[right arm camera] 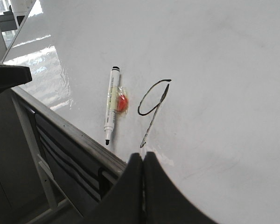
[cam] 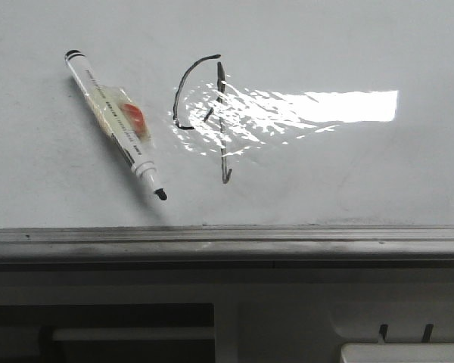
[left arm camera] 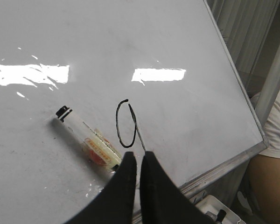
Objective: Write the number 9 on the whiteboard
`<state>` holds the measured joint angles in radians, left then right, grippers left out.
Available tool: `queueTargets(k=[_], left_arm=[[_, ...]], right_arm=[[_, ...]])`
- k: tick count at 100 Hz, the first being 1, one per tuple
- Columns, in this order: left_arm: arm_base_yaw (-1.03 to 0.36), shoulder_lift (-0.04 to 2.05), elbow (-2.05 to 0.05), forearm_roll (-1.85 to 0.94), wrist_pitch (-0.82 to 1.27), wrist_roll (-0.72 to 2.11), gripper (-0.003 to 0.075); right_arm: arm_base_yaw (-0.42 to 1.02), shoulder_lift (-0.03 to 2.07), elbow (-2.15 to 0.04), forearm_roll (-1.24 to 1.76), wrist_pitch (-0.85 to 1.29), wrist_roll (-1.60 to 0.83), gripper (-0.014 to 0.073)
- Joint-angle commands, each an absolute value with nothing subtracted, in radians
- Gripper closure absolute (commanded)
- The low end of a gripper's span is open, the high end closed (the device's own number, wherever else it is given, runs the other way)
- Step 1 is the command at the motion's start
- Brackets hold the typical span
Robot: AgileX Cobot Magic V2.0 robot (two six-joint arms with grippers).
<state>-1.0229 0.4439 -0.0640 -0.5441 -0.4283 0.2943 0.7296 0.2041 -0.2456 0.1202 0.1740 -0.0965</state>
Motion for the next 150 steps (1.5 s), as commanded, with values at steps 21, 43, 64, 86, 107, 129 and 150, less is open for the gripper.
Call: queueTargets(k=[21, 43, 64, 86, 107, 129, 150], left_arm=[[-1.028, 0.433, -0.077, -0.536, -0.484, 0.296, 0.074], [-1.028, 0.435, -0.077, -0.536, -0.486, 0.296, 0.074], [-1.028, 0.435, -0.072, -0.533, -0.489, 0.296, 0.074], [-1.028, 0.435, 0.03, -0.499, -0.512, 0.296, 0.074], [-0.972, 0.433, 0.047, -0.351, -0.467, 0.296, 0.0741], [-0.757, 0.433, 0.047, -0.1, -0.467, 0.202, 0.074], [-0.512, 0.394, 0.047, 0.085, -0.434, 0.0, 0.074]], right_arm=[[0.73, 0.2, -0.266, 0.108, 0.097, -0.107, 0.0663], [0.73, 0.2, -0.266, 0.108, 0.097, -0.107, 0.0663], [0.73, 0.2, -0.266, 0.108, 0.097, -0.107, 0.0663], [0.73, 0.2, -0.266, 0.108, 0.097, -0.107, 0.0663], [0.73, 0.2, -0.266, 0.108, 0.097, -0.107, 0.0663], [0.73, 0.2, -0.266, 0.108, 0.097, -0.107, 0.0663], [0.73, 0.2, -0.266, 0.108, 0.097, -0.107, 0.0663]])
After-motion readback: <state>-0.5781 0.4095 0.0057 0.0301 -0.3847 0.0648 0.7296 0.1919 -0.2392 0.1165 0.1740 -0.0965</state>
